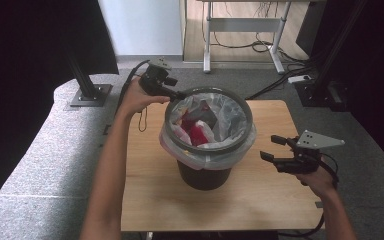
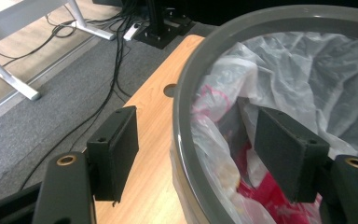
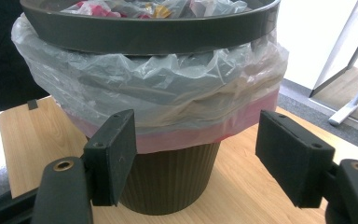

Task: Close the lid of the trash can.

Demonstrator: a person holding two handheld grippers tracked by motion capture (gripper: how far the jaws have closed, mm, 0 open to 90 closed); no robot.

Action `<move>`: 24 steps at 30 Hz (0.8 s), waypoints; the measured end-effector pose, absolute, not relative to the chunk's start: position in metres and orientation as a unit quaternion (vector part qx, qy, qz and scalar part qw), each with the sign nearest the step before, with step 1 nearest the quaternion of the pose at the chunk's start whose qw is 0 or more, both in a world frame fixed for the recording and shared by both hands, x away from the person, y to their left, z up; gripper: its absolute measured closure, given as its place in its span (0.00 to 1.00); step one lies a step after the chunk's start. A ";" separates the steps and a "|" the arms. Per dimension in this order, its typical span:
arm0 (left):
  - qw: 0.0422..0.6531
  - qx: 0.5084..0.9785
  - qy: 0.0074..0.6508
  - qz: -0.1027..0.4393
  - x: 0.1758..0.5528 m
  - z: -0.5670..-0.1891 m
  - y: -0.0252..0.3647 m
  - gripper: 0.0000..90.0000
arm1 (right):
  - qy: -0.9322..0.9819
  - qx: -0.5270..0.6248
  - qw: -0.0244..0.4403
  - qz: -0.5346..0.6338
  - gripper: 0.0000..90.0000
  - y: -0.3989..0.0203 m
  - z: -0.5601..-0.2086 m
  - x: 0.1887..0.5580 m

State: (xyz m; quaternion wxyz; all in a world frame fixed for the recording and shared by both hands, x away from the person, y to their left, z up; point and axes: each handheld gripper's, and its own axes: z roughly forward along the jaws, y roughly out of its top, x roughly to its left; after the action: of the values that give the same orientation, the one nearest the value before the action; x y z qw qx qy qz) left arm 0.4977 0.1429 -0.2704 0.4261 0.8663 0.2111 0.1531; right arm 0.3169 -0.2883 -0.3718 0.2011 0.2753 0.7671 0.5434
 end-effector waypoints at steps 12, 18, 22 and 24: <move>0.452 0.853 0.208 0.158 0.469 -0.275 0.177 0.31 | 0.771 0.274 0.200 0.539 0.32 -0.285 -0.374 0.315; 0.461 0.849 0.206 0.159 0.459 -0.279 0.187 0.31 | 0.771 0.274 0.199 0.539 0.32 -0.284 -0.376 0.314; 0.459 0.850 0.205 0.159 0.454 -0.280 0.190 0.31 | 0.771 0.275 0.199 0.539 0.32 -0.285 -0.377 0.313; 0.463 0.848 0.205 0.160 0.450 -0.281 0.192 0.31 | 0.770 0.276 0.198 0.540 0.32 -0.286 -0.377 0.313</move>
State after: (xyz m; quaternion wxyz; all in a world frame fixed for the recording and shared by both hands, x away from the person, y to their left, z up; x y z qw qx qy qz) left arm 0.4499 0.1921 -0.2811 0.4626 0.8475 0.2054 0.1597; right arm 0.3130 -0.2862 -0.3773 0.1983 0.2763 0.7702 0.5396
